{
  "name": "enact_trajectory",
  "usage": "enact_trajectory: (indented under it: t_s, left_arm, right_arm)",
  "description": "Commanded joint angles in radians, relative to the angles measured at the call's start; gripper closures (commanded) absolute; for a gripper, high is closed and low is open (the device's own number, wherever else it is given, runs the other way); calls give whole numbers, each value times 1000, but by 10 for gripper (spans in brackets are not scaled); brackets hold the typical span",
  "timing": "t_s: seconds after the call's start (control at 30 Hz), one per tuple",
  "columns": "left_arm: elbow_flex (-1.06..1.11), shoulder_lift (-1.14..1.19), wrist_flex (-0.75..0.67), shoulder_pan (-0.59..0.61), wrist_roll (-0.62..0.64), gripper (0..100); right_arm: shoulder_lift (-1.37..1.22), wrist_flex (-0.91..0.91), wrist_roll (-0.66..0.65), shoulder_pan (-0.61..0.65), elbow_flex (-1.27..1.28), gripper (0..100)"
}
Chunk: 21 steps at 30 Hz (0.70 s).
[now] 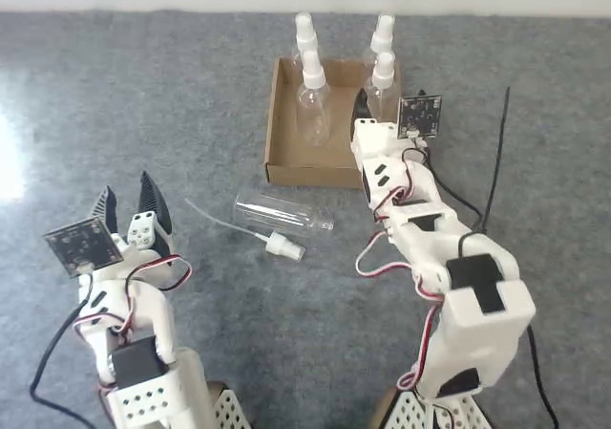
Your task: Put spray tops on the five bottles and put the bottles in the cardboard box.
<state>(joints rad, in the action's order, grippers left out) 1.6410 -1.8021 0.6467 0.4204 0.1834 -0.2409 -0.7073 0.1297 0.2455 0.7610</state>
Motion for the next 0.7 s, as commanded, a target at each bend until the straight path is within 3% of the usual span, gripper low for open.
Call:
enact_trajectory:
  t_s: [0.0,0.67]
  left_arm:
    - [-8,-20,-34,3,-9,826]
    - [-8,-20,-34,6,-9,826]
  right_arm:
    - [125,8,8,-15,26,665]
    - [446,10,6,-59,307,685]
